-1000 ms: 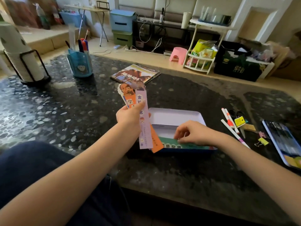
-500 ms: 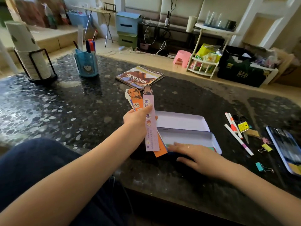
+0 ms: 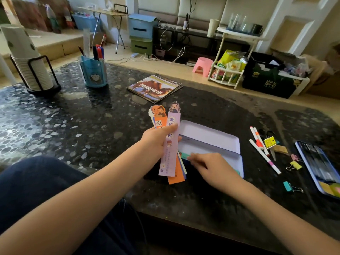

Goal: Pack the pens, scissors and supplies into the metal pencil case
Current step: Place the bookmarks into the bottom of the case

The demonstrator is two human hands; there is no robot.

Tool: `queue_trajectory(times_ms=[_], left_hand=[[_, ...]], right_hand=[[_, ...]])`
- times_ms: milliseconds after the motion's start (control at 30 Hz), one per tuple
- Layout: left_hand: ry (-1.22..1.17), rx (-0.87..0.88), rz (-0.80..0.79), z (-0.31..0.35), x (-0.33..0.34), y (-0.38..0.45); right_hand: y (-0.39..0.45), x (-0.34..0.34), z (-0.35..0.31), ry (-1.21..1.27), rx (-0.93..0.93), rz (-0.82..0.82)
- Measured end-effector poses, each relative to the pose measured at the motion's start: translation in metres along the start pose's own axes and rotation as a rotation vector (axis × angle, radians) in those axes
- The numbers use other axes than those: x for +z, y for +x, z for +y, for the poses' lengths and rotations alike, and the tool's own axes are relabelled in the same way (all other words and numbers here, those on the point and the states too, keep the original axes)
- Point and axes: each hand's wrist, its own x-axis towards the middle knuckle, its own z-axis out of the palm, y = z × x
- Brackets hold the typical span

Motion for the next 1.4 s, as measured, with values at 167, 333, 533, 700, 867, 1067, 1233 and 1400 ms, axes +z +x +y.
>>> queue_trajectory(times_ms=[167,333,533,700,867,1067,1233,1400], left_hand=[[0.006,0.072,-0.070,-0.006,0.007,0.001],[-0.171,0.064,-0.155,-0.009,0.018,0.000],[-0.097,0.168,-0.118,-0.010,0.015,0.003],[-0.189,0.181,0.055,0.000,-0.003,0.013],[-0.166,0.220,0.134,0.003,-0.002,0.017],[-0.183,0.231,0.171,0.009,-0.006,0.015],[-0.160,0.216,0.125,0.005,-0.002,0.015],[-0.112,0.169,0.036,-0.001,0.002,0.013]], right_hand=[[0.023,-0.021,-0.045,0.813,0.319,0.084],[0.037,-0.016,-0.057,0.897,0.439,0.113],[0.050,-0.026,-0.043,0.912,0.518,0.312],[0.051,-0.063,-0.005,0.544,0.412,0.287],[0.039,-0.054,0.012,0.217,0.366,-0.114],[0.033,-0.030,0.019,0.274,0.311,-0.240],[0.027,-0.021,0.014,0.103,0.211,-0.160],[0.032,-0.030,-0.004,0.319,0.168,-0.001]])
